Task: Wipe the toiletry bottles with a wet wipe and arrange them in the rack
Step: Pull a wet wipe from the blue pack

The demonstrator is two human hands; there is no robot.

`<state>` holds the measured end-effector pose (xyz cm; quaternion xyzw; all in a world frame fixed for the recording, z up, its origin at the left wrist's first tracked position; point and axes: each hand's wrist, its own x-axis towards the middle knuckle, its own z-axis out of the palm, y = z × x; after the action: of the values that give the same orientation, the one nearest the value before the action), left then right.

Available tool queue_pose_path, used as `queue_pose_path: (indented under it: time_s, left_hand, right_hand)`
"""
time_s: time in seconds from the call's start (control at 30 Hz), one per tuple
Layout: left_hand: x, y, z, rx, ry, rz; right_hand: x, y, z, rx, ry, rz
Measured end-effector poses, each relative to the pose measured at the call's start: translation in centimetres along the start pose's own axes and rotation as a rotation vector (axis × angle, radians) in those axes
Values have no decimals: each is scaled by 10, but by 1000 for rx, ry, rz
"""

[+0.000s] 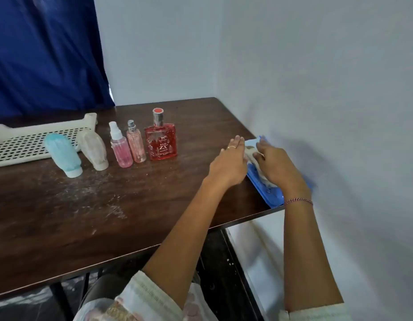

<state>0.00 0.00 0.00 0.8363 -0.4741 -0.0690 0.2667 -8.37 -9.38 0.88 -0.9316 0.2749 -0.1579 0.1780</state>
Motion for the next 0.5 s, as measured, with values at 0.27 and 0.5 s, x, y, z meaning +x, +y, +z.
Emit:
queue_pose_path:
  time_s: [0.27,0.5]
  left_hand:
    - [13,15,23,75,-14,-8]
    - [19,18,30,202,19,-5]
  right_hand:
    - [7,19,16,-62,118,154]
    - [11,27,25,-123,168,200]
